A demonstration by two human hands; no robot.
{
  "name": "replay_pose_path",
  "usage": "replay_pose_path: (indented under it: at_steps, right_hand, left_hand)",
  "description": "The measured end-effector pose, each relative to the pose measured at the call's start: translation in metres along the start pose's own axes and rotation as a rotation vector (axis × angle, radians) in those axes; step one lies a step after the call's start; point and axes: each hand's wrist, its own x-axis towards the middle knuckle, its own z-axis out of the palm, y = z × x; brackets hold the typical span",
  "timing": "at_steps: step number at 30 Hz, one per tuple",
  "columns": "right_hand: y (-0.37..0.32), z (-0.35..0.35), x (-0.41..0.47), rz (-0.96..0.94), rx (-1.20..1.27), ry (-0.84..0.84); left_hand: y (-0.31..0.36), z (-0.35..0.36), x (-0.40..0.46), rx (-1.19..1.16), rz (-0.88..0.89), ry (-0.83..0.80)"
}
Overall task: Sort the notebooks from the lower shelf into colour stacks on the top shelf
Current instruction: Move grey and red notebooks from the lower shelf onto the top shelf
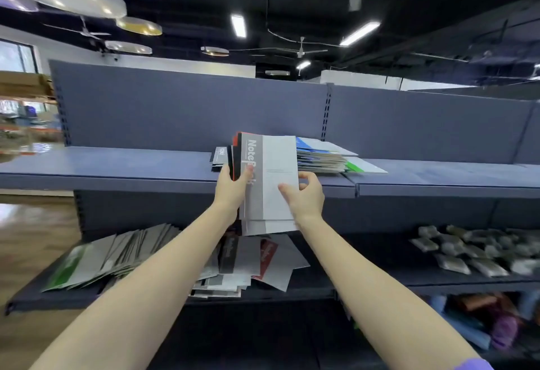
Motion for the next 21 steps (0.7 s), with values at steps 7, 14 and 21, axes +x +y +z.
replay_pose_path:
  at_steps: [7, 14, 21]
  right_hand:
    - [-0.012, 0.025, 0.015, 0.108, -0.007, 0.063]
    - [-0.022, 0.050, 0.029, 0.127, -0.016, 0.029]
    - [-0.047, 0.080, 0.077, 0.061, -0.109, -0.096]
  left_hand:
    - [0.008, -0.035, 0.033, -0.094, -0.176, -0.233]
    - [0.011, -0.066, 0.060, -0.078, -0.127, -0.218]
    - [0.036, -0.083, 0.097, -0.076, -0.124, -0.121]
